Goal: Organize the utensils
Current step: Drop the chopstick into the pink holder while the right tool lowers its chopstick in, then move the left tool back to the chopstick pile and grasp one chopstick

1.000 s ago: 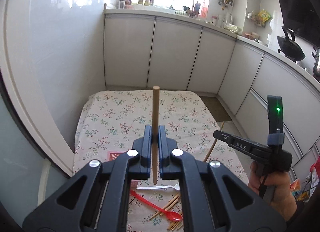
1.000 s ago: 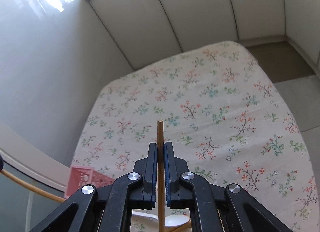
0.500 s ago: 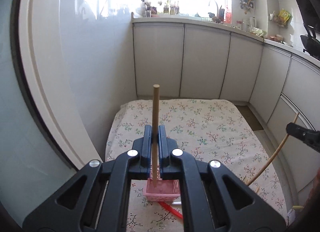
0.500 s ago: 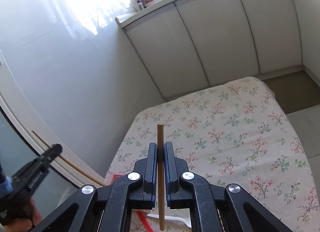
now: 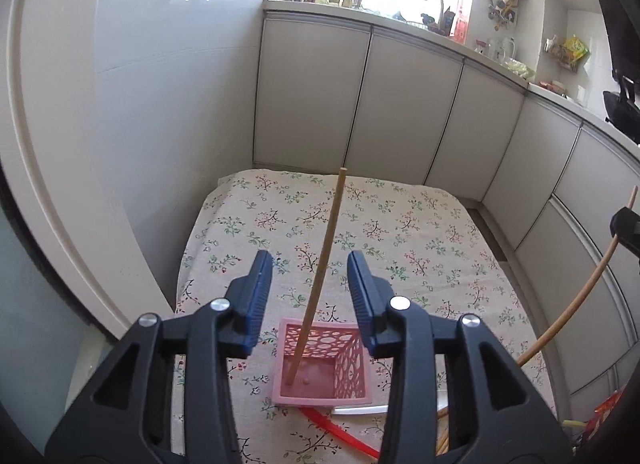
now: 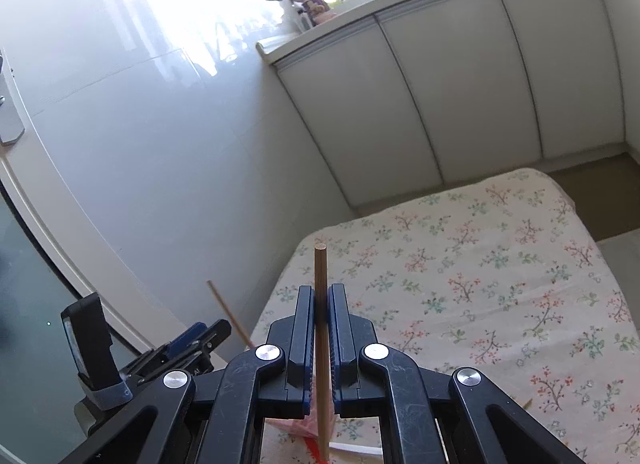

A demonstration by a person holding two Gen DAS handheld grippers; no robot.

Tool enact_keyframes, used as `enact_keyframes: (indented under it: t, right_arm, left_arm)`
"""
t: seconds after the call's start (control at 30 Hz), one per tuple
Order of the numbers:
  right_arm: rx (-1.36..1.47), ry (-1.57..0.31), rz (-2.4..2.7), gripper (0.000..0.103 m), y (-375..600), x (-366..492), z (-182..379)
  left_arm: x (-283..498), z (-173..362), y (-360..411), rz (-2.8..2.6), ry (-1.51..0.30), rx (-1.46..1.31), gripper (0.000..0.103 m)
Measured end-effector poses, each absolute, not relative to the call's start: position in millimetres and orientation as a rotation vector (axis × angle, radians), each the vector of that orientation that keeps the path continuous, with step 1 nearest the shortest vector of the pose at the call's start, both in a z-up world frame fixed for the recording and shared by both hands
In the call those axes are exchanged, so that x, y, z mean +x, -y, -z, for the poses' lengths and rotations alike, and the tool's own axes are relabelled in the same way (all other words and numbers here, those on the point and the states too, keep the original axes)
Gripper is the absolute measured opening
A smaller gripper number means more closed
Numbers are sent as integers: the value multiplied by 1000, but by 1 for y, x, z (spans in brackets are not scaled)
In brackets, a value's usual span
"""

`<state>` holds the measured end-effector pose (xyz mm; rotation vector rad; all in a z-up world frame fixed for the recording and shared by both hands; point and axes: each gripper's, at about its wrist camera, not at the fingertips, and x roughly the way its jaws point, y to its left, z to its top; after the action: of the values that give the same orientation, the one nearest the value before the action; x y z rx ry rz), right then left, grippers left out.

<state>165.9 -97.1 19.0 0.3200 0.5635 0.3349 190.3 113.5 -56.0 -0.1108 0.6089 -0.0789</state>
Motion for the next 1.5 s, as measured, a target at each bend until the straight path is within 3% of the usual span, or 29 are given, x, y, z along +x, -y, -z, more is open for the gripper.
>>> enact_keyframes:
  t: [0.13, 0.3, 0.8, 0.93, 0.97, 1.03, 1.17, 1.33, 1.5]
  right_arm:
    - [314, -541, -351, 5, 73, 178, -31]
    - [286, -532, -347, 5, 43, 203, -31]
    - [212, -702, -276, 6, 2, 256, 49]
    - [213, -729, -278, 14, 9, 255, 48]
    - [218, -731, -280, 19, 14, 253, 45]
    - [221, -723, -273, 39, 24, 246, 37]
    - [204, -746, -245, 46, 50, 229, 23]
    - [209, -800, -198, 63, 95, 204, 20]
    - [237, -867, -115, 70, 141, 182, 32]
  left_arm:
    - [178, 49, -126, 67, -590, -152, 54]
    - [174, 58, -137, 20, -660, -172, 55]
    - [178, 76, -138, 4, -777, -166, 57]
    - [178, 75, -129, 15, -783, -140, 62]
    - [178, 75, -127, 17, -786, -133, 63]
    - [176, 74, -122, 24, -793, -115, 65]
    - [172, 72, -111, 51, -803, -86, 69]
    - [164, 70, -86, 94, -820, -7, 78]
    - [157, 76, -59, 155, -867, 61, 79]
